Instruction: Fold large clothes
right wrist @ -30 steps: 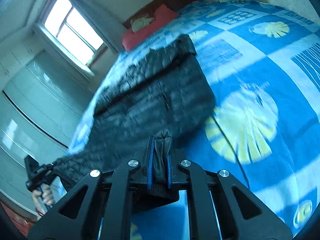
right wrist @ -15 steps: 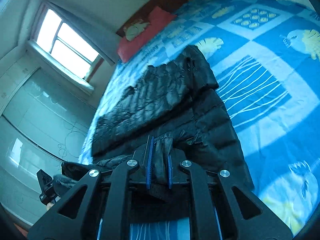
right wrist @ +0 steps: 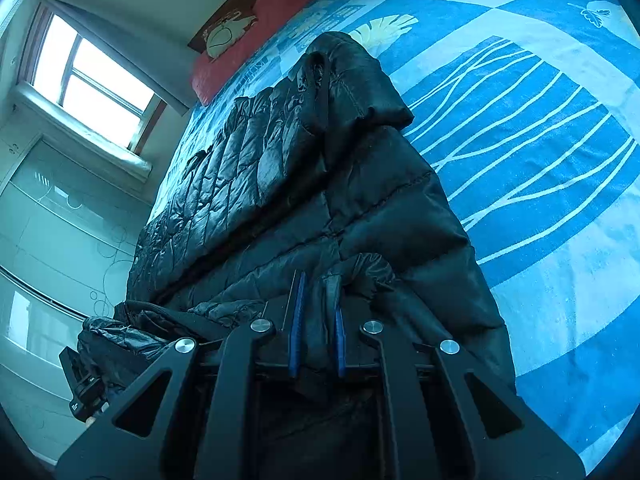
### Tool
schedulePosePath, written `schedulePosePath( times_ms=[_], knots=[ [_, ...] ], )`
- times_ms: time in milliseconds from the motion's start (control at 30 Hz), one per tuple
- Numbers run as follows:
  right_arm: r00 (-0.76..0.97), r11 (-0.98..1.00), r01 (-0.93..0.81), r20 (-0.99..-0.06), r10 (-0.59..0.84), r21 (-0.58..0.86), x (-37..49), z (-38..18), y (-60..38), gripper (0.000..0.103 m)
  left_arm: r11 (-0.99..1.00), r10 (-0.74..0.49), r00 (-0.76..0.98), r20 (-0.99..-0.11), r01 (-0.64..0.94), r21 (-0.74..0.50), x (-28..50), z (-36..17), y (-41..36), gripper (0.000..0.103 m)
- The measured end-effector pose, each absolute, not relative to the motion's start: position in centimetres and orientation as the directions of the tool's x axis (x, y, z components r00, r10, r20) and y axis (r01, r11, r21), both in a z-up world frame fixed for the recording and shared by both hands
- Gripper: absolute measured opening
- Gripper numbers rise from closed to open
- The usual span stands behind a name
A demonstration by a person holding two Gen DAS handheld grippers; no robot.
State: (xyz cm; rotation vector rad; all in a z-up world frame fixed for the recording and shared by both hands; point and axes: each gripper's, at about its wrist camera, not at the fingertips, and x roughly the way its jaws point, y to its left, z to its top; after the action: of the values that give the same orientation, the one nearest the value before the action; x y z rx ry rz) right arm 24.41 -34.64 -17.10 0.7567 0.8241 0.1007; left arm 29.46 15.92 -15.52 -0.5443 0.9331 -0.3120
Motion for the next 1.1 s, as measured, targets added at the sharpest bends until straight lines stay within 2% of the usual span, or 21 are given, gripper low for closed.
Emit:
schedulePosePath(
  times_ms=[167, 367, 633, 833, 1000, 1100],
  knots=[
    [0.726, 0.769, 0.168, -0.605, 0.326, 0.616, 23.8, -15.0, -34.4, 0.012, 0.839, -0.463, 0.594, -0.658, 0.054, -0.541, 29.2, -13.3, 15.4, 0.013],
    [0.776, 0.753, 0.100, -0.525, 0.350, 0.650, 25.8, -10.6, -35.4, 0.012, 0.813, -0.498, 0.645, -0.580, 0.113, -0.572, 30.9, -8.4, 15.4, 0.013],
    [0.786, 0.788, 0.109, -0.537, 0.305, 0.606, 35.7, -7.1, -36.5, 0.012, 0.859, -0.424, 0.669, -0.611, 0.085, -0.504, 41.1, -4.8, 12.6, 0.013],
    [0.779, 0.809, 0.127, -0.563, 0.277, 0.573, 43.4, -7.5, -36.8, 0.012, 0.883, -0.356, 0.657, -0.664, 0.004, -0.469, 49.0, -6.6, 11.6, 0.013],
    [0.754, 0.831, 0.172, -0.613, 0.234, 0.529, 48.1, -10.3, -37.4, 0.012, 0.915, -0.273, 0.637, -0.721, -0.060, -0.400, 53.1, -10.0, 11.1, 0.013],
    [0.733, 0.828, 0.197, -0.640, 0.232, 0.525, 49.7, -12.6, -37.8, 0.012, 0.913, -0.272, 0.629, -0.728, -0.072, -0.403, 54.3, -11.8, 11.2, 0.013]
  ],
)
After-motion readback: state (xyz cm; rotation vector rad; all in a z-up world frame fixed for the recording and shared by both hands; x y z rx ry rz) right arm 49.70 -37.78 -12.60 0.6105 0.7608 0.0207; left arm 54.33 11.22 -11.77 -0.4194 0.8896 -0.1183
